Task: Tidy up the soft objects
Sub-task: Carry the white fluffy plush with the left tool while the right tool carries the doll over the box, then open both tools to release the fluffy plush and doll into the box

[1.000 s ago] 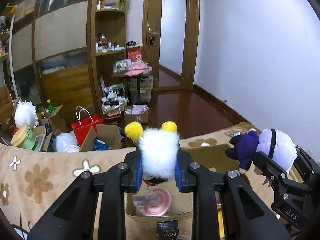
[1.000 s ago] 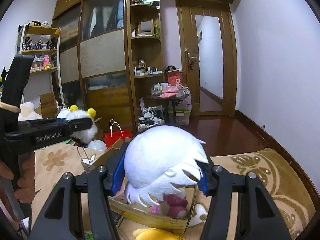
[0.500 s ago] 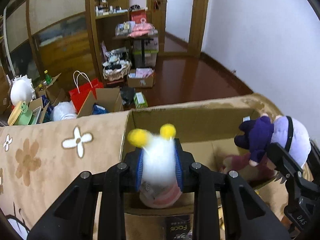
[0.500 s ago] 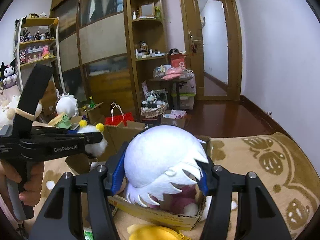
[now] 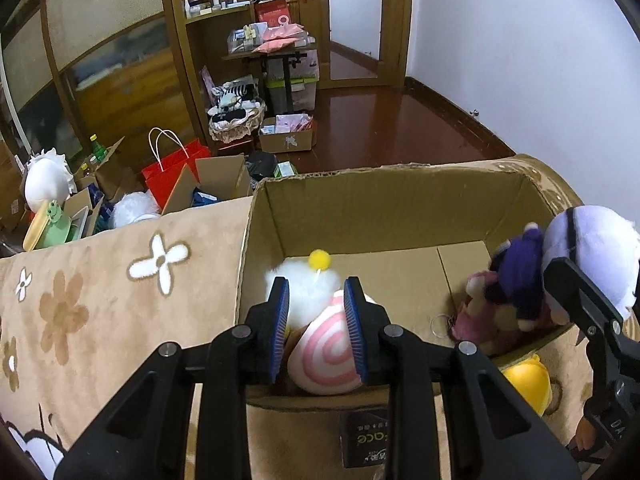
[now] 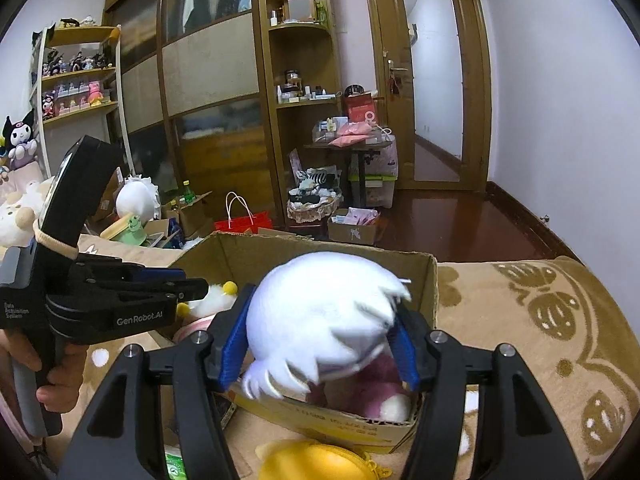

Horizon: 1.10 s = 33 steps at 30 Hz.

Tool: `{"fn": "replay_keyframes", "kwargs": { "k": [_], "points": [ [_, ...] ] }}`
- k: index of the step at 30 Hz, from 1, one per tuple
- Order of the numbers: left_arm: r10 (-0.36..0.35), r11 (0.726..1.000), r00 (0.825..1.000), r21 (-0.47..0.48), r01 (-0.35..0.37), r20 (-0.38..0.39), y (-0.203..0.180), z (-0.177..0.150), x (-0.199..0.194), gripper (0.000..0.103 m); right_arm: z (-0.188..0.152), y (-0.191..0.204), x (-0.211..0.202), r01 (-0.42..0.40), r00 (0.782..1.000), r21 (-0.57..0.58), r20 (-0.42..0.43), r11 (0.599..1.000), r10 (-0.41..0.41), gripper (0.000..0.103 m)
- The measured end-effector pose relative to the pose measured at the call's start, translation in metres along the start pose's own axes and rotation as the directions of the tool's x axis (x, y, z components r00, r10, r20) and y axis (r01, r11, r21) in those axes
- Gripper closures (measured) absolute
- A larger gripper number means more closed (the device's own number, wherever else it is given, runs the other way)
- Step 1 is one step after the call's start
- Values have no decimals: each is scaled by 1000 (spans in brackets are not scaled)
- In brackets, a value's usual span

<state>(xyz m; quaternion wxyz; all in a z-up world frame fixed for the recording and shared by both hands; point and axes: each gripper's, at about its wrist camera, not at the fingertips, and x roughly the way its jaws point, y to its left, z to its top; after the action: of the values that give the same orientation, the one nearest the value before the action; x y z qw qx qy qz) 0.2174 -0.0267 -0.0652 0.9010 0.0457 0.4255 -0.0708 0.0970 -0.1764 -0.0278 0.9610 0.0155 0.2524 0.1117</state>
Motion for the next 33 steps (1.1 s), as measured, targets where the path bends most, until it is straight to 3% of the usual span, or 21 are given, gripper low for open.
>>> {"fn": "replay_keyframes", "kwargs": {
  "k": [4,10,12,14,20,22,33],
  "points": [
    [14,1000,1000,-20,-13,8,3,-3,-6,57,3,1,-2,0,1000,-4,9,1000,0,33],
    [13,1000,1000,-20,-13,19,4,-6,-17,48,4,4,-12,11,1000,-2,24,1000,-11,24],
    [22,1000,1000,-17,-22,22,3,-7,-22,41,6,3,-18,17,999,7,35,1000,-17,18],
    [42,999,998,-8,-42,36,1,-9,-29,26,7,2,-24,21,999,16,44,1000,-22,15],
    [61,998,996,17,-62,61,-3,-16,-51,12,11,-2,-44,36,998,39,54,999,-38,8],
    [64,998,996,10,-65,70,-3,-19,-59,9,12,-5,-54,36,997,54,68,998,-40,1],
    [77,997,993,10,-78,84,-8,-46,-100,5,16,-5,-94,50,995,57,85,997,-54,0]
  ]
}}
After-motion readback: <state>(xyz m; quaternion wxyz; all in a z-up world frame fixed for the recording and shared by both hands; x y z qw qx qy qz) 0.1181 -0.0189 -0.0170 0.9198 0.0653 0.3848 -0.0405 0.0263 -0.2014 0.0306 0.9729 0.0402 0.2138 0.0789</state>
